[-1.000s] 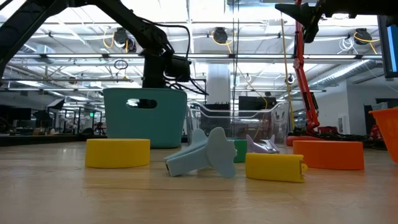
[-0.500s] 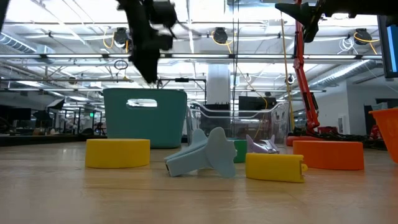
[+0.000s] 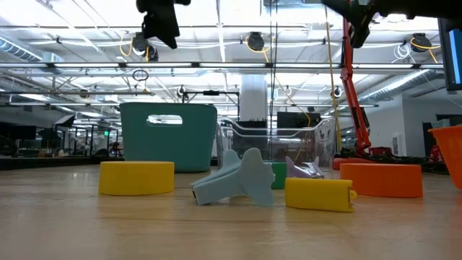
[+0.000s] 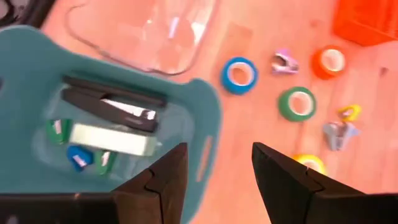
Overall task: Pick and place Stapler, Stapler remover, tape
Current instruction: Put the small yellow stapler into the blue bin
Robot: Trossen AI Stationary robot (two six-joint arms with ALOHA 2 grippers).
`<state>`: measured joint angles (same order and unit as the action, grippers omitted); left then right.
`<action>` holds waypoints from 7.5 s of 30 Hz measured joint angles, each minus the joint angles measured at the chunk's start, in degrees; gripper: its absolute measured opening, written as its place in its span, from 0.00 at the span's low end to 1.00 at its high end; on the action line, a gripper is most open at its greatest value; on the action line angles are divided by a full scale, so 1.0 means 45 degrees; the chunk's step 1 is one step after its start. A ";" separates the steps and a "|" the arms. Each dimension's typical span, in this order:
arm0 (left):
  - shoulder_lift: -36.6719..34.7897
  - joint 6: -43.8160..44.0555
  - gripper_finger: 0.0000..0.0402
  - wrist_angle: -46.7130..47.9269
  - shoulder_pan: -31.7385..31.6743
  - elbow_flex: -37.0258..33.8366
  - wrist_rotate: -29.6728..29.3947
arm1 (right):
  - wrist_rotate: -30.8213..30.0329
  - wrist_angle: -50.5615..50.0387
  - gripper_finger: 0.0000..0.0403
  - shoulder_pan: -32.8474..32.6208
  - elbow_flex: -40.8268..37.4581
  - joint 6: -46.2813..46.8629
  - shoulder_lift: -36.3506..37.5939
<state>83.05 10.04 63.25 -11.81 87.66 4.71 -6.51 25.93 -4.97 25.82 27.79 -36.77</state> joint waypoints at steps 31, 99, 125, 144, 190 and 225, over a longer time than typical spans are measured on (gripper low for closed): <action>-0.9608 0.3350 0.45 -0.7018 0.4727 -0.9782 -0.2294 | -0.1843 -0.0206 0.48 -0.4504 0.5147 -0.1884 -0.6742; -1.8117 0.2741 0.45 -0.6383 0.6072 -1.4246 -0.1685 | 0.3812 -1.3544 0.38 -0.3842 1.6845 0.5815 -1.6436; -1.8117 0.2717 0.45 -0.6385 0.6062 -1.4246 -0.1729 | 0.0786 -1.4839 0.65 -0.4828 1.6835 0.6666 -1.6436; -1.8107 0.2715 0.45 -0.6376 0.6062 -1.4241 -0.1739 | 0.3156 -1.2438 0.67 -0.5163 1.3559 0.9945 -1.6602; -1.8107 0.2832 0.45 -0.6301 0.6063 -1.4241 -0.2074 | 0.3490 -1.0312 0.66 -0.4382 1.1337 1.0147 -1.7238; -1.8107 0.3203 0.45 -0.6286 0.6064 -1.4237 -0.2045 | 0.1751 -0.8675 0.66 -0.4576 1.1288 0.8907 -1.7325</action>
<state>1.56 24.45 34.96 15.47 23.59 -4.49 1.37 -13.10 -25.56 76.62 67.88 -114.74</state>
